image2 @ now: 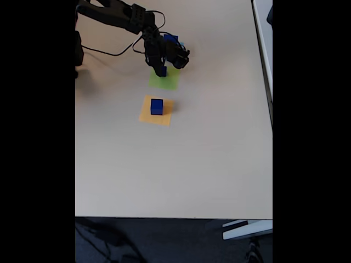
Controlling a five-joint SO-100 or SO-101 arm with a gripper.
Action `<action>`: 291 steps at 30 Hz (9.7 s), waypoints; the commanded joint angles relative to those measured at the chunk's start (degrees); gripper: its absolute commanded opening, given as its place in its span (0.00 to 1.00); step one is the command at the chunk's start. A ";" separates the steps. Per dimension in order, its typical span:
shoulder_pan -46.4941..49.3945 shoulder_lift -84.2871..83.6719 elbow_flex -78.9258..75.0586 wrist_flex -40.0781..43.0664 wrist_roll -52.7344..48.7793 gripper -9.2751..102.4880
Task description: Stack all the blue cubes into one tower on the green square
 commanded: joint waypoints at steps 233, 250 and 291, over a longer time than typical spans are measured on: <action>-15.91 -13.10 -39.90 22.94 18.11 0.24; -15.21 -12.57 -37.88 21.62 16.88 0.20; -7.91 -8.53 -52.65 26.81 2.02 0.08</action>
